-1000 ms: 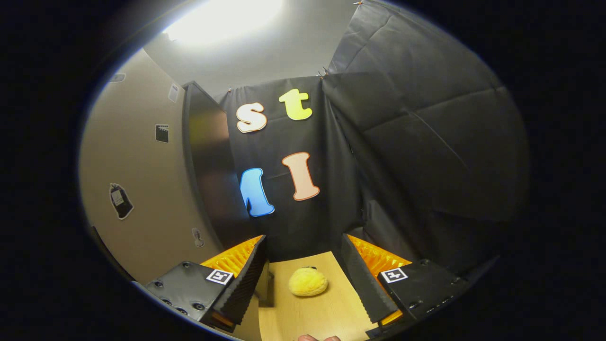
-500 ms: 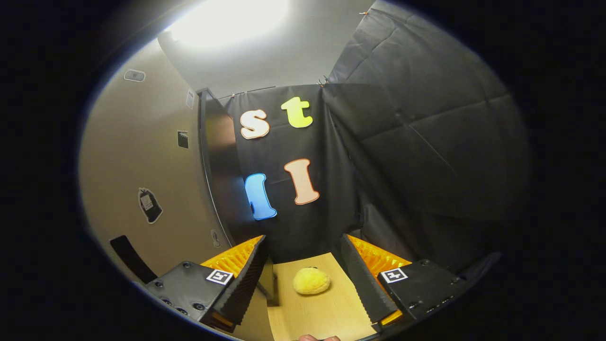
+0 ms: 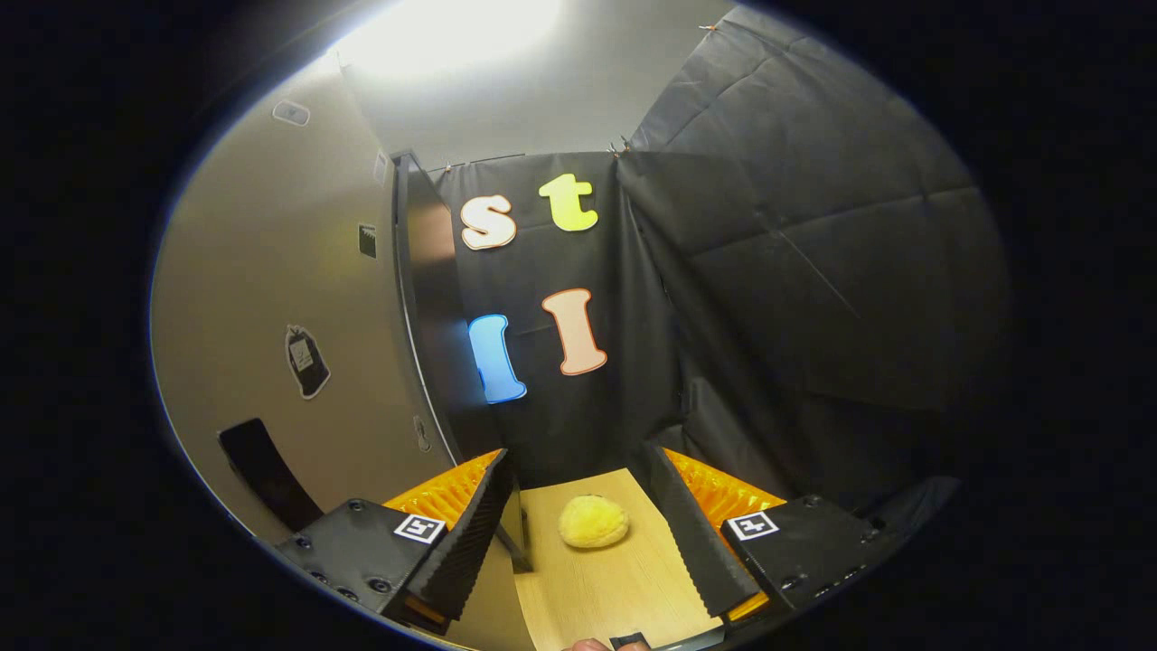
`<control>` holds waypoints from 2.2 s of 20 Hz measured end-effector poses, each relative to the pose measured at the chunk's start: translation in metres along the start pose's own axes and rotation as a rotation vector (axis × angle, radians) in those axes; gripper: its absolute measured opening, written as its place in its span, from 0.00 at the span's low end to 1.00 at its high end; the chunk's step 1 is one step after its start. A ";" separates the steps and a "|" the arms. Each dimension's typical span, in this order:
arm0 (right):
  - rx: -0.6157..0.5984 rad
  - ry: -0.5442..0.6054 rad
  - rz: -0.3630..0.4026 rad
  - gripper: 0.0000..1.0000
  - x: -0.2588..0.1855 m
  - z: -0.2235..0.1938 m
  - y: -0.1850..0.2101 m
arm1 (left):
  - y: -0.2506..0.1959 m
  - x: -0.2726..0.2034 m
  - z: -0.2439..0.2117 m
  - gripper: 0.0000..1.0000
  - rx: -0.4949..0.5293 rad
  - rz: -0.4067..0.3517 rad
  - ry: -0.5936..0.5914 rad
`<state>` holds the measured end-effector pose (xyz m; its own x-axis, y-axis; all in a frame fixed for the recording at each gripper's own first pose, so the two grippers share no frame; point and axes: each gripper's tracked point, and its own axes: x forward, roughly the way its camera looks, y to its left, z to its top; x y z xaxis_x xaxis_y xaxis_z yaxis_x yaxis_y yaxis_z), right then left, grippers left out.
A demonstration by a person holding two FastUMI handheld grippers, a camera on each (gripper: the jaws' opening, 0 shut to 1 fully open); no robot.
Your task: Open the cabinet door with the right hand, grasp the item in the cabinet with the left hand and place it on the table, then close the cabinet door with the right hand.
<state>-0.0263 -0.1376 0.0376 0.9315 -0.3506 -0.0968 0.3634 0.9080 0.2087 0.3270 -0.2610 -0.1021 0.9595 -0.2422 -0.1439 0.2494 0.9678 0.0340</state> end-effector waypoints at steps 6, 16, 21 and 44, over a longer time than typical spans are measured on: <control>0.052 0.044 -0.063 0.98 -0.015 -0.020 -0.006 | 0.008 0.017 -0.036 0.47 -0.046 0.083 0.096; 0.074 0.120 -0.134 0.97 -0.031 -0.037 -0.010 | -0.008 0.037 -0.115 0.50 -0.007 0.033 0.154; 0.042 0.145 -0.132 0.98 -0.031 -0.047 -0.008 | -0.010 0.025 -0.117 0.46 -0.008 0.011 0.132; -0.006 0.033 -0.216 0.97 -0.060 -0.076 -0.026 | -0.026 -0.086 0.094 0.92 0.209 0.007 -0.095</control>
<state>-0.0926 -0.1230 -0.0357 0.8311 -0.5292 -0.1707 0.5541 0.8140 0.1743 0.2499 -0.2719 0.0025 0.9668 -0.2505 -0.0500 0.2551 0.9365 0.2405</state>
